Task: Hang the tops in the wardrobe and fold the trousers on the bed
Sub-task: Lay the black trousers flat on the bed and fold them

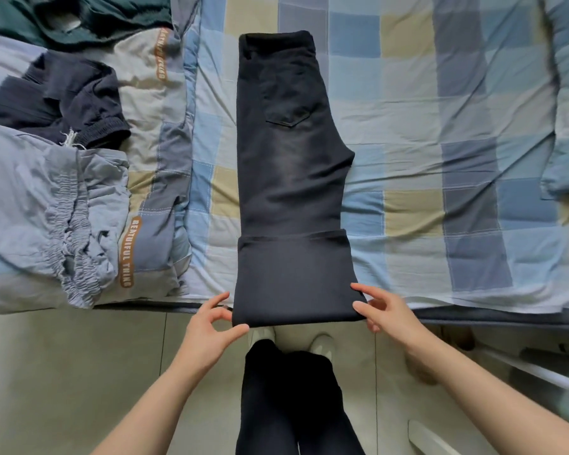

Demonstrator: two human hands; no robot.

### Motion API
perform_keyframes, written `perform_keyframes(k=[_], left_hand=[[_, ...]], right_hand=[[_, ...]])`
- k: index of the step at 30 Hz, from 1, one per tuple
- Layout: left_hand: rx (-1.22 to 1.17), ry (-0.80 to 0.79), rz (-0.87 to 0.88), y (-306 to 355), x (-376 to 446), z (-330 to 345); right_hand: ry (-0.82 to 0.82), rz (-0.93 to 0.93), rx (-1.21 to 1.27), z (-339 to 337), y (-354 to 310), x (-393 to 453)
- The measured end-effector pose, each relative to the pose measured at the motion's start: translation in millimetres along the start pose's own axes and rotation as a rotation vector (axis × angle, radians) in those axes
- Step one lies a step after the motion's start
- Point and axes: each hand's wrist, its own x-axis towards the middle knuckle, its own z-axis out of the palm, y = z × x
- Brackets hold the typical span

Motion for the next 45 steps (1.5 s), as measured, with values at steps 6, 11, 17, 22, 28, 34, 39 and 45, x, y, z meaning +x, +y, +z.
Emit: perform_keyframes(k=[6,11,17,22,28,34,39,45], left_hand=[[-0.095,-0.211,0.060,78.8,74.6,-44.7],[-0.228,-0.194,0.137,165.7,188.7,-83.7],[-0.168,-0.165,-0.009,224.1,332.4,-88.6],[0.106,-0.238,-0.197,151.0,340.5,-25.3],[-0.160,0.025,-0.117,92.6,309.9,4.9],[-0.211,-0.028,-0.133,85.2,297.8,2.9],[-0.330,0.066,-0.164,94.4,313.9,8.8],[-0.290,0.184,-0.242,103.8,328.7,22.0]], right_hand=[[-0.080,0.207,0.092,-37.3,-80.8,65.4],[0.049,0.168,0.191,-70.0,-190.6,149.8],[0.419,-0.045,0.314,-83.4,-265.9,252.7],[0.412,0.182,0.100,-45.5,-181.0,280.7],[0.182,0.157,0.018,-13.1,-101.2,274.7],[0.112,0.158,0.122,-18.1,-84.2,275.3],[0.144,0.110,0.151,-22.1,-100.5,295.8],[0.140,0.076,0.098,-21.9,-110.7,308.9]])
